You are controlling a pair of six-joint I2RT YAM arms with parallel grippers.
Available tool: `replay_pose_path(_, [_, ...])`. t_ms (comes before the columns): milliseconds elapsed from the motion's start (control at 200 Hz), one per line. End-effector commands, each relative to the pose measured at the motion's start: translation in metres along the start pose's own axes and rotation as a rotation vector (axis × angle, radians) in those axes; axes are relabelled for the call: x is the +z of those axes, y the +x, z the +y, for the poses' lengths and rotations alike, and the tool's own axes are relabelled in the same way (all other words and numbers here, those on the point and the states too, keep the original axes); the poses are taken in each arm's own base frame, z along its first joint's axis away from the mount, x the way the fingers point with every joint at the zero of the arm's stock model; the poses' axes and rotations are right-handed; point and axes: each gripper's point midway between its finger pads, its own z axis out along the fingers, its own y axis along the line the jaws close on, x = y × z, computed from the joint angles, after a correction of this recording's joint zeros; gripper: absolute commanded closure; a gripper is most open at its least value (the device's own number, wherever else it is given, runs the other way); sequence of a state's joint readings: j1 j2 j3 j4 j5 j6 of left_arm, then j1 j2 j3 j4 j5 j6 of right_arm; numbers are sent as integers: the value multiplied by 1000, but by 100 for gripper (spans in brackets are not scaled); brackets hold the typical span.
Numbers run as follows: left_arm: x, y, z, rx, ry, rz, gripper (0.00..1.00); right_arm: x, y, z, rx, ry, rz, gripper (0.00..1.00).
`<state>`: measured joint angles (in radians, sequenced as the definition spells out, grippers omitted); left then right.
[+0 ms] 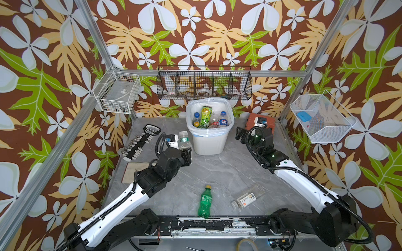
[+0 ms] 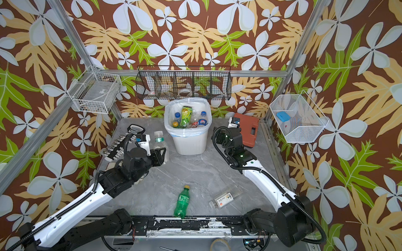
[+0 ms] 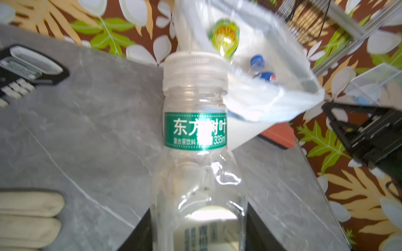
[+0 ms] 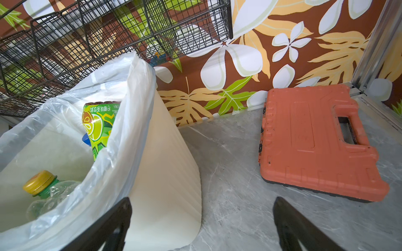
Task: Throw the plastic bottles in the bin
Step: Pick up the plastic bottle from the bottom-center of the table, then throw the plastic bottle into the trash bin.
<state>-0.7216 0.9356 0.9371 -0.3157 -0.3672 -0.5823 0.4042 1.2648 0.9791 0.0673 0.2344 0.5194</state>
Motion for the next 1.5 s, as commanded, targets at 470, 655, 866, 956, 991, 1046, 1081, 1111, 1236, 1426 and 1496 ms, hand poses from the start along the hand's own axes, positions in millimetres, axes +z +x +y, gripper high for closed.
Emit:
replay_pose_path(470, [71,-147,-88,158,184,-194,51,-27,-14,-12,5,33,-53,0])
replay_pose_path(655, [134,-145,-84,167,133,-64,52,-33,-15,-17,0,48,-55,0])
replay_pose_path(866, [154,-138,-73,153,101,-46,50,-36,-16,-19,-4,60,-61,0])
replay_pose_path(956, [163,-134,-68,134,102,-21,36,-37,-20,-17,-3,49,-66,0])
replay_pose_path(991, [165,-132,-67,134,93,-11,23,-38,-21,-16,-1,47,-67,0])
replay_pose_path(1046, [167,-132,-62,134,63,-7,7,-39,-22,-16,-1,49,-72,0])
replay_pose_path(1081, [166,-134,-59,134,49,-15,0,-39,-23,-16,1,49,-74,0])
replay_pose_path(1111, [163,-137,-58,133,44,-27,0,-40,-23,-17,1,50,-73,1])
replay_pose_path(1236, [142,-155,-67,121,89,-97,0,-40,-22,-18,3,54,-73,0])
replay_pose_path(1426, [79,-170,-70,87,208,-296,0,-37,-20,-16,5,50,-63,0])
replay_pose_path(1496, [62,-152,-52,71,213,-348,0,-35,-17,-16,16,45,-56,0])
